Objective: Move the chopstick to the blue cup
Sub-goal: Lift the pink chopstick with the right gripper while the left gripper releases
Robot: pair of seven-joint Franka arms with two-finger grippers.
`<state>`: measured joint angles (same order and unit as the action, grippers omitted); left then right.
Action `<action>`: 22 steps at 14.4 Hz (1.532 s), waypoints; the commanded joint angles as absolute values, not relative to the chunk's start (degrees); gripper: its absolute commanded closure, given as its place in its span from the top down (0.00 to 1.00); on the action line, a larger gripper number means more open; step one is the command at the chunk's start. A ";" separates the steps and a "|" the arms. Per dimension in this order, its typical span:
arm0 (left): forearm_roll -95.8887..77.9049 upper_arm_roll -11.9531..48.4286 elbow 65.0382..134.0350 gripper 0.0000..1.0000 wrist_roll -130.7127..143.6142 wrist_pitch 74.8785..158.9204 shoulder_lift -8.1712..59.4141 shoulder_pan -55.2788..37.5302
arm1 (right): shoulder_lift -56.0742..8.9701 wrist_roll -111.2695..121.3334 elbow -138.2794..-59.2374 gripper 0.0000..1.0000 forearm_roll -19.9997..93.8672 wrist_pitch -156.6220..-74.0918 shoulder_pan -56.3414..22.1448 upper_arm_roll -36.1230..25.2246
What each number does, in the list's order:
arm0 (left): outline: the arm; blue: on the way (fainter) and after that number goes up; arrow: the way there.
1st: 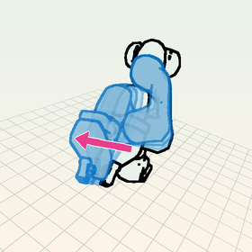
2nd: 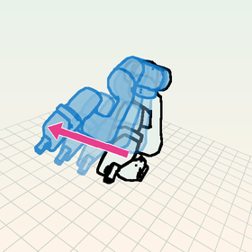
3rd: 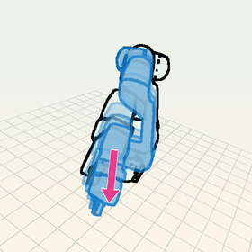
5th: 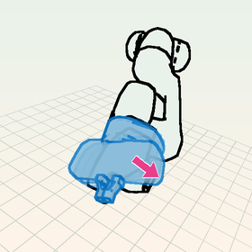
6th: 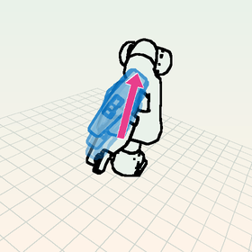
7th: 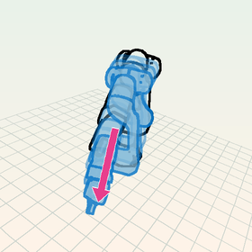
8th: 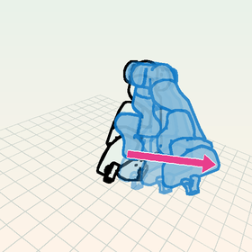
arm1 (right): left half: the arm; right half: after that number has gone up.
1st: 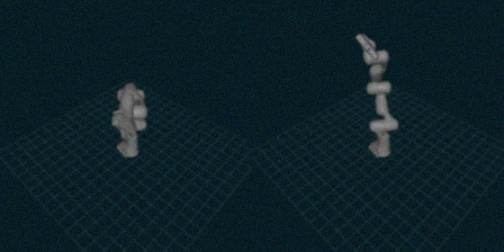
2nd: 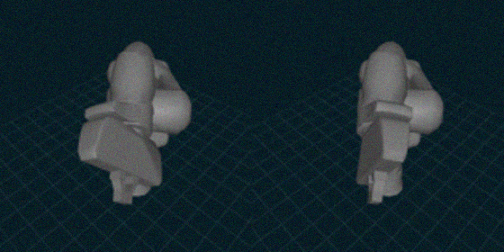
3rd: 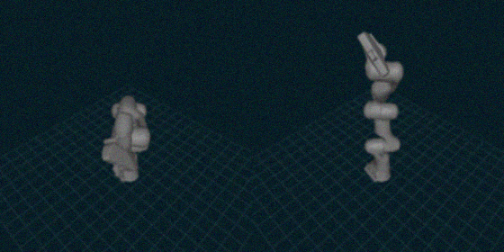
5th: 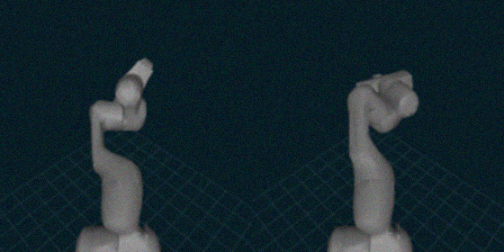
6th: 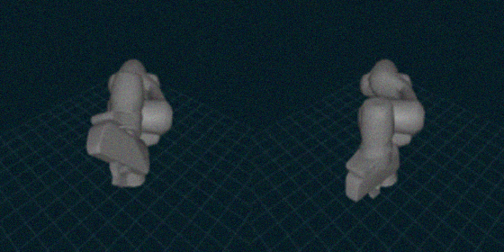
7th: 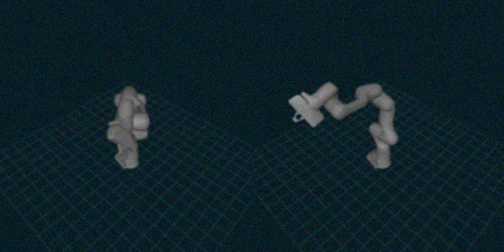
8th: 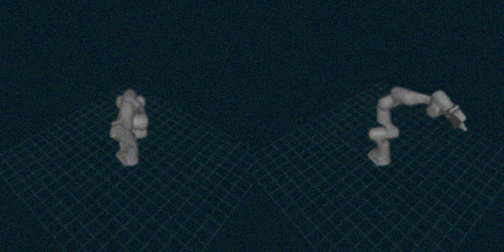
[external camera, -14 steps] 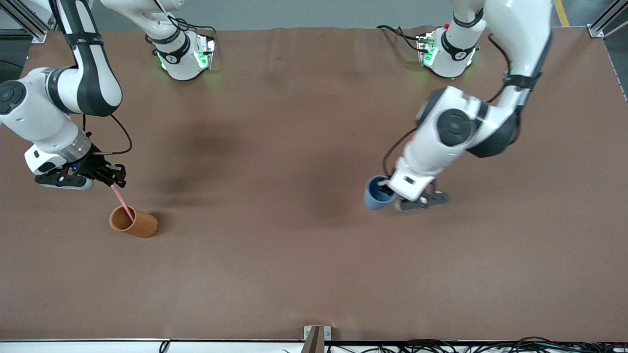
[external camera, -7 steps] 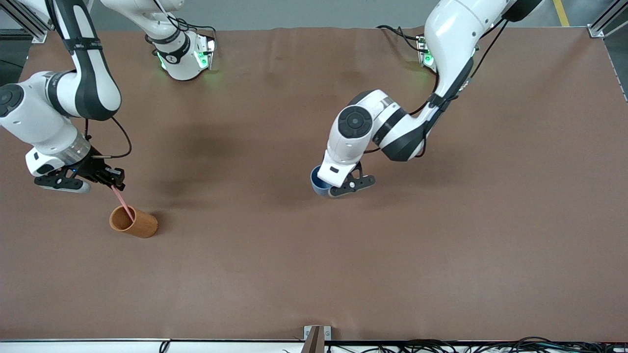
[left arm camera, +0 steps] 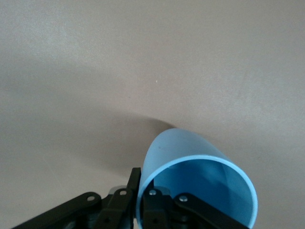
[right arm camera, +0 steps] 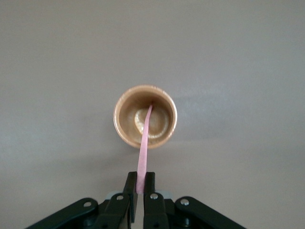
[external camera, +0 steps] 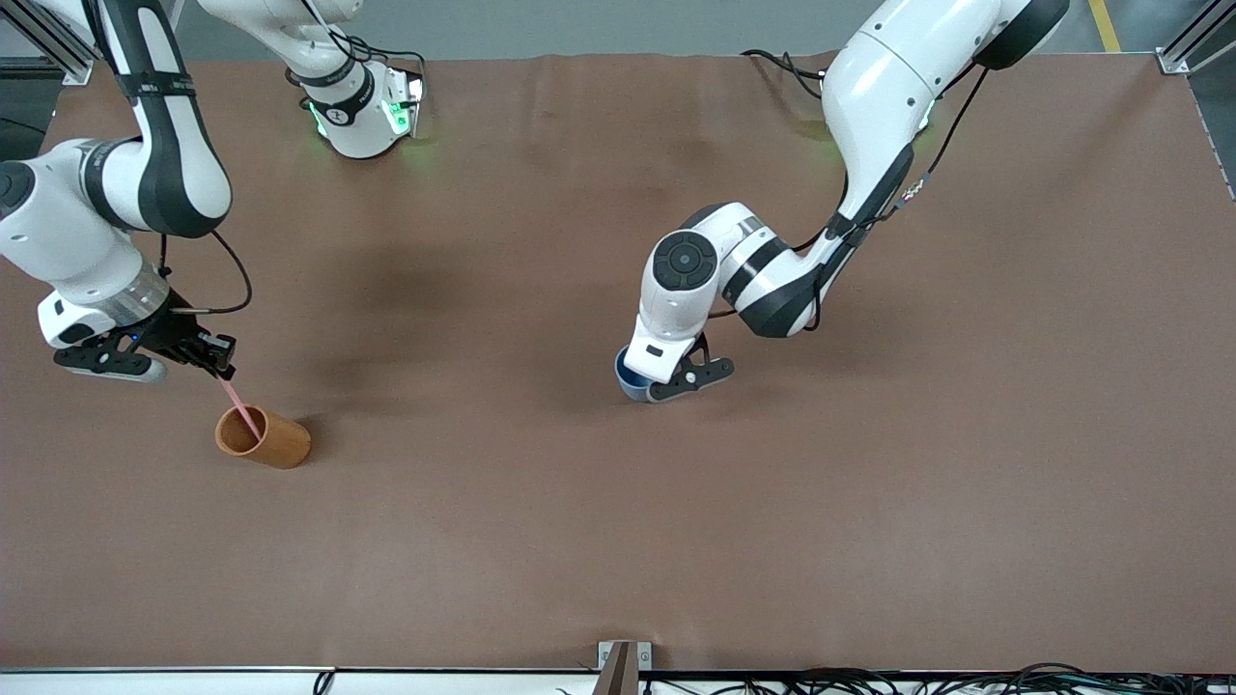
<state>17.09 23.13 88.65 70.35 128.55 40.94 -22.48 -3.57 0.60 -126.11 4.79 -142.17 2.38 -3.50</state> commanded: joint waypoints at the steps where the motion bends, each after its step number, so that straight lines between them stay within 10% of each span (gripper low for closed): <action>1: 18.28 23.55 88.94 0.02 72.60 129.98 41.39 -22.76 | -3.43 1.58 -121.14 0.04 6.24 -136.62 3.34 -2.99; 6: 18.28 23.64 90.18 0.15 72.60 131.75 41.75 -22.32 | -5.09 1.14 -104.01 0.04 5.72 -112.63 3.34 -2.73; 10: 18.28 23.73 90.18 1.00 71.98 130.70 40.61 -22.06 | -7.03 0.79 -93.54 0.04 5.01 -102.50 2.73 -2.20; 16: 14.88 26.72 90.26 1.00 52.96 111.20 22.61 -12.05 | -7.12 -11.47 -85.44 0.04 -2.80 -97.13 2.55 9.99; 22: 3.87 10.48 92.37 1.00 22.98 104.25 9.07 -9.67 | -9.22 -38.99 -81.93 0.04 -4.22 -97.12 2.37 26.78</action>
